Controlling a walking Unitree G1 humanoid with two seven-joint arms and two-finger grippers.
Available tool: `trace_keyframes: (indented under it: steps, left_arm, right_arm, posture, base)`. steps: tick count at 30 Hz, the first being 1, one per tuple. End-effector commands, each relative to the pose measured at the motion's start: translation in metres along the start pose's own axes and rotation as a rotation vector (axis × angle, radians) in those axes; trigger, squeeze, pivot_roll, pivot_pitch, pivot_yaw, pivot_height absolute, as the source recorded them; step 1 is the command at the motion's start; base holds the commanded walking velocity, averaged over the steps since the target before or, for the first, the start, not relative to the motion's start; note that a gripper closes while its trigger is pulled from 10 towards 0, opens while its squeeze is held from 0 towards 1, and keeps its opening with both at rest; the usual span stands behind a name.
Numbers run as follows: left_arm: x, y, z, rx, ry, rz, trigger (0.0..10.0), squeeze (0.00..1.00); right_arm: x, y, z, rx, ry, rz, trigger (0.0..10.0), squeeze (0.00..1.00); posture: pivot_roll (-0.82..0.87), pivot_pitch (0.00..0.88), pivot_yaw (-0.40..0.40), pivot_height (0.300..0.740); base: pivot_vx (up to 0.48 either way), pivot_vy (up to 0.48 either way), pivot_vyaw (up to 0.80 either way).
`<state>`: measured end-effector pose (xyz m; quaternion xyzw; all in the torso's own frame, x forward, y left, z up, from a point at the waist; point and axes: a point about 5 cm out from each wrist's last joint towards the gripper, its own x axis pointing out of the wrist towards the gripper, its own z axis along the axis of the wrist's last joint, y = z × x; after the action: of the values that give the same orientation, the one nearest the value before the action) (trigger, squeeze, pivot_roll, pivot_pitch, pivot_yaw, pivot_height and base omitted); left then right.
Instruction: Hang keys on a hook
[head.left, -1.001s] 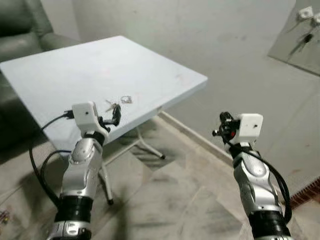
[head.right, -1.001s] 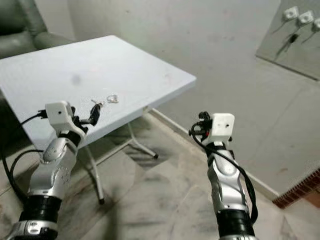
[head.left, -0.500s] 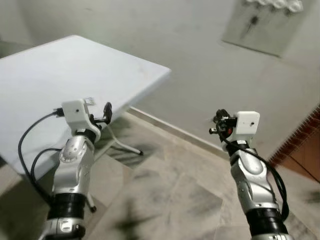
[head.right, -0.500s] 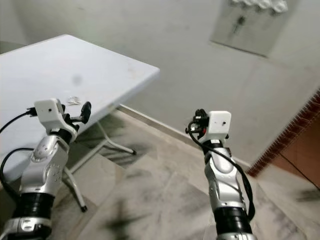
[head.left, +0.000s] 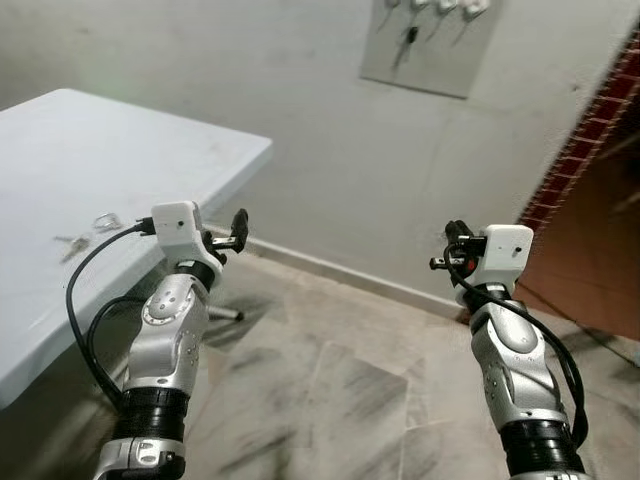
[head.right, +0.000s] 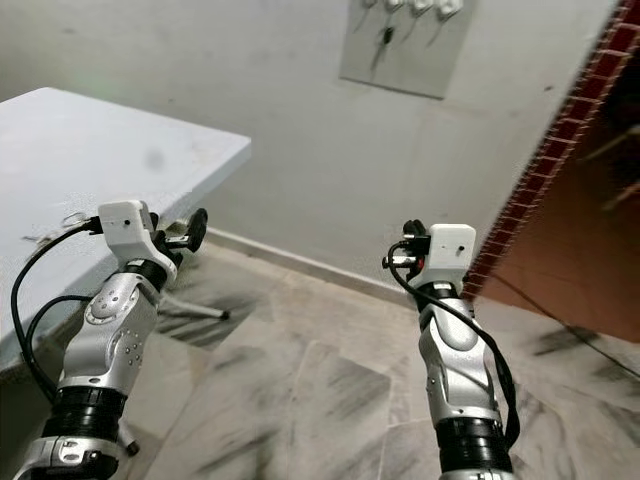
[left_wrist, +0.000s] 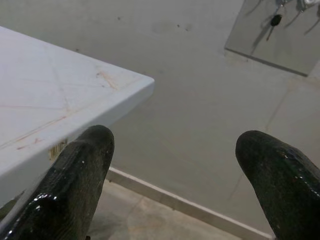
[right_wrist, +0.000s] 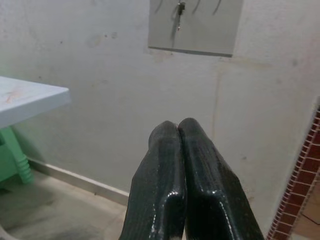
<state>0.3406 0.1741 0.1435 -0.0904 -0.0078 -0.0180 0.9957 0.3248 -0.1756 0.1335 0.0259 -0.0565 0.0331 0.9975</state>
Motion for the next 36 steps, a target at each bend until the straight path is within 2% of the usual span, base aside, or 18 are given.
trace_keyframes:
  steps: [1,5,10,14,24,36]
  left_arm:
    - [0.003,-0.005,0.002,0.009,-0.002,-0.024,10.0,0.0]
    - [0.003,-0.009,0.0,0.056,0.005,-0.062,10.0,0.0]
    - [0.002,-0.011,-0.002,0.072,0.006,-0.073,10.0,0.0]
    - [0.002,-0.012,-0.002,0.04,0.008,-0.059,10.0,0.0]
    - [0.004,-0.009,0.001,-0.035,0.0,-0.033,10.0,0.0]
    - [0.006,-0.001,0.003,-0.077,0.002,-0.005,10.0,0.0]
  right_arm:
    - [0.002,-0.002,0.008,-0.012,-0.025,-0.004,10.0,0.0]
    - [0.003,-0.003,0.009,-0.025,-0.023,0.001,10.0,0.0]
    - [0.003,-0.005,0.009,-0.032,-0.024,0.001,10.0,0.0]
    - [0.003,-0.007,0.012,-0.034,-0.038,-0.004,10.0,0.0]
    - [0.0,-0.004,0.011,-0.035,-0.05,0.005,10.0,0.0]
    - [-0.003,-0.002,0.011,-0.032,-0.052,0.017,10.0,0.0]
  posture:
    - [0.03,0.0,-0.026,0.74]
    - [0.03,0.0,-0.029,0.74]
    - [0.03,0.0,-0.024,0.74]
    - [0.02,0.0,-0.023,0.74]
    - [0.02,0.0,-0.021,0.74]
    - [0.02,0.0,-0.021,0.74]
  base:
    - [0.0,0.0,-0.64]
    - [0.0,0.0,-0.62]
    - [0.0,0.0,-0.6]
    - [0.0,0.0,-0.61]
    - [0.0,0.0,0.0]
    - [0.283,0.0,0.0]
